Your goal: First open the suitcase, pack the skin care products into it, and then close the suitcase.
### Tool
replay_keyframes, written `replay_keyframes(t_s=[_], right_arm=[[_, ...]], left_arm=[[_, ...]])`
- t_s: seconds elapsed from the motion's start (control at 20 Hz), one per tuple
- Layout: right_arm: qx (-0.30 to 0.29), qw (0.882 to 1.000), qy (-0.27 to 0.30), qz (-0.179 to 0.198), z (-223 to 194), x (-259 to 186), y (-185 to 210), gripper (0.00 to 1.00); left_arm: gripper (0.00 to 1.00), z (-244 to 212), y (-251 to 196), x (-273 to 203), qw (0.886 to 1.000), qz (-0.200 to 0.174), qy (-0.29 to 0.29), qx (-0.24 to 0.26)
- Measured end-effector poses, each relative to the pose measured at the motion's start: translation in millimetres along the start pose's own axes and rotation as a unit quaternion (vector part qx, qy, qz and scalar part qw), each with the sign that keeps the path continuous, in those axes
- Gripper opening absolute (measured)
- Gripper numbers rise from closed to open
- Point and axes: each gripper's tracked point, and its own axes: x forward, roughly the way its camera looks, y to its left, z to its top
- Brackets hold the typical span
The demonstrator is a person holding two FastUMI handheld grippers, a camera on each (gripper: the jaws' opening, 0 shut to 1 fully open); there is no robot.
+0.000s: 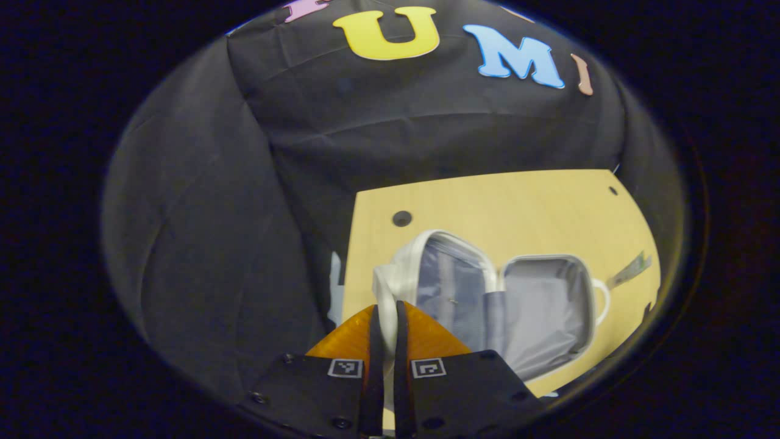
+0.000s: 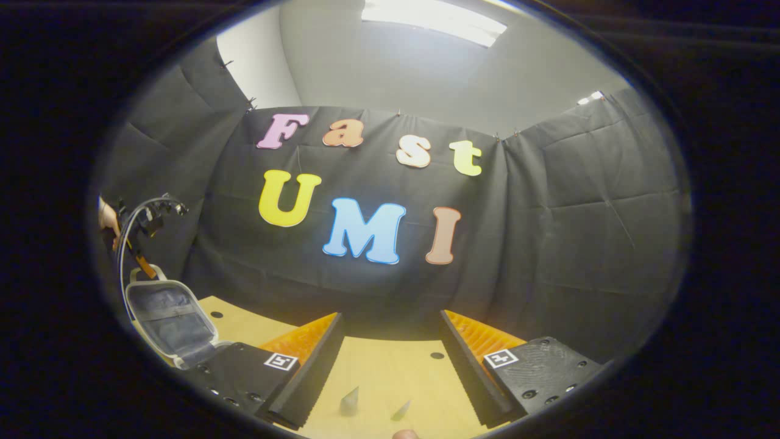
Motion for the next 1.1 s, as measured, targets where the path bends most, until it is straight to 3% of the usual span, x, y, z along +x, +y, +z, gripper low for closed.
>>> replay_keyframes(t_s=[0.3,0.5,0.6,0.65,0.7,0.75,0.85,0.95,1.1], right_arm=[[-0.020,0.999,0.027,-0.028,-11,13,-1,0.94],[-0.005,0.998,0.043,-0.036,-12,19,-4,0.94],[-0.001,0.998,0.048,-0.041,-12,20,-11,0.94],[-0.003,0.998,0.048,-0.044,-11,20,-16,0.94],[-0.007,0.998,0.045,-0.046,-9,19,-21,0.94],[-0.013,0.998,0.041,-0.048,-9,18,-27,0.94],[-0.022,0.998,0.037,-0.043,-10,18,-36,0.94],[-0.022,0.999,0.027,-0.027,-10,17,-43,0.94],[-0.007,1.000,0.019,0.006,-15,23,-53,0.94]], left_arm=[[0.14,-77,47,96,0.996,-0.002,0.050,-0.069],[0.12,-114,49,133,0.994,-0.006,0.077,-0.075],[0.14,-126,56,143,0.994,0.024,0.084,-0.059],[0.25,-129,58,146,0.995,0.033,0.078,-0.051],[0.27,-130,60,149,0.996,0.047,0.068,-0.045],[0.49,-128,59,147,0.996,0.058,0.058,-0.042],[0.53,-122,68,134,0.993,0.101,0.025,-0.049],[0.90,-110,70,112,0.989,0.121,-0.015,-0.085],[0.98,-86,55,62,0.978,0.143,-0.080,-0.132]])
